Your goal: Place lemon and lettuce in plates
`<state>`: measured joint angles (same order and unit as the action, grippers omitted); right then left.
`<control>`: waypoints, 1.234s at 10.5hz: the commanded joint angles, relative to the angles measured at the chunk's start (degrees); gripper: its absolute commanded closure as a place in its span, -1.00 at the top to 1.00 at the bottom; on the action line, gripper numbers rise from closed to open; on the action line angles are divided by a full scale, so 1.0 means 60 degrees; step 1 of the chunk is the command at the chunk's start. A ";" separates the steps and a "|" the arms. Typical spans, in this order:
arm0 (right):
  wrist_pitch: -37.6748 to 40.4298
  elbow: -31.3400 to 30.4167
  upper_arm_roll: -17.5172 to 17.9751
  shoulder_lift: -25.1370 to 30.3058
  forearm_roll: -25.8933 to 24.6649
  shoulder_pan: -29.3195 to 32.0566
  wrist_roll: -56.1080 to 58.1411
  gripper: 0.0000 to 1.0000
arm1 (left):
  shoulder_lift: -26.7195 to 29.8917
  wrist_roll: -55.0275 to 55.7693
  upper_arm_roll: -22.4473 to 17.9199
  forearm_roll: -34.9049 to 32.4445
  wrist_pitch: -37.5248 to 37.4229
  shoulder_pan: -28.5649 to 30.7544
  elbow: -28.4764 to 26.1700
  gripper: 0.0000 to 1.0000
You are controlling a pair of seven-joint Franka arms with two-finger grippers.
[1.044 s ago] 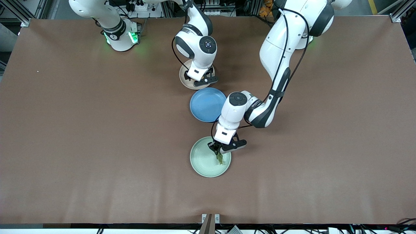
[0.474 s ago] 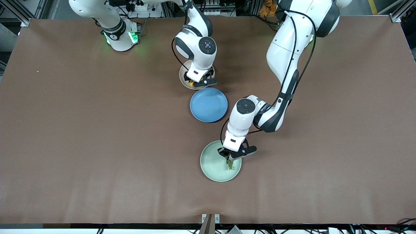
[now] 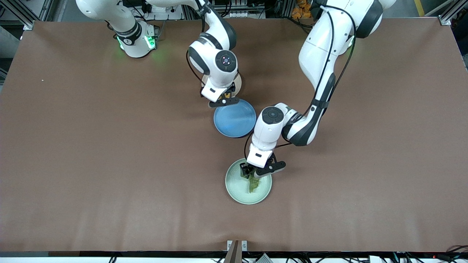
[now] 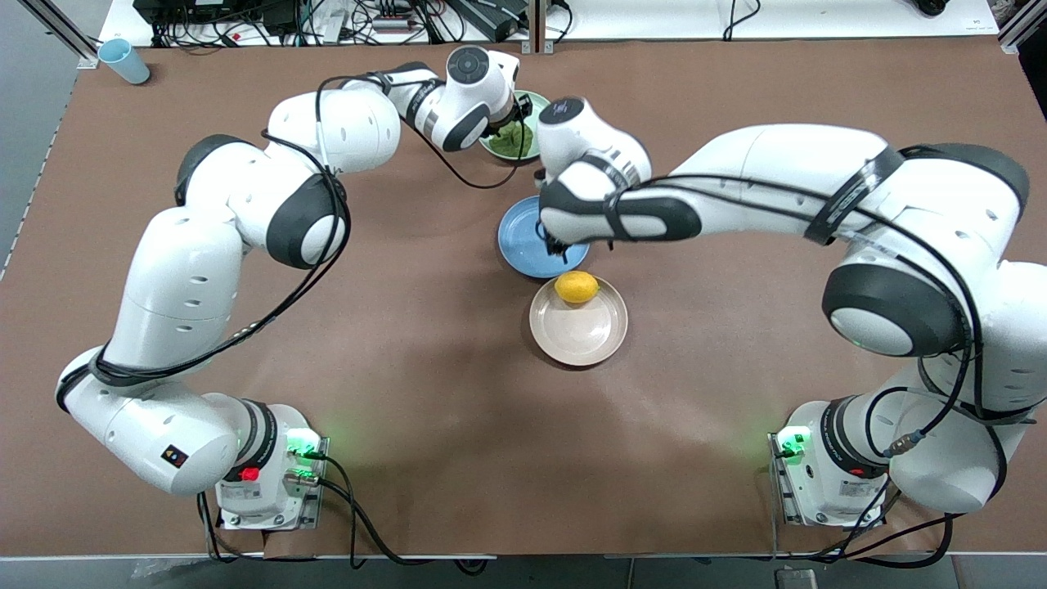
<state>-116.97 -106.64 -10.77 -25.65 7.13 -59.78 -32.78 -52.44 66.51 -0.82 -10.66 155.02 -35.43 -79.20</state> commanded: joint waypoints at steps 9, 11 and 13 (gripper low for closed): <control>0.1258 0.1540 0.0096 0.0363 -0.0105 0.4919 0.2850 1.00 | 0.2438 -0.3989 0.0443 -0.0142 -0.4693 0.1785 -0.0277 1.00; 0.1243 0.1659 0.0096 0.0349 -0.0178 0.5711 0.3483 1.00 | 0.2630 -0.4507 0.0474 -0.0142 -0.5239 0.2166 -0.0292 1.00; 0.1243 0.1893 0.0096 0.0349 -0.0295 0.6532 0.3806 1.00 | 0.3024 -0.5264 0.0503 -0.0127 -0.5416 0.2577 -0.0787 1.00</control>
<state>-110.55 -97.30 -11.16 -23.60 6.52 -25.24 -11.81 -37.65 39.28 1.04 -10.66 123.48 -22.78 -79.49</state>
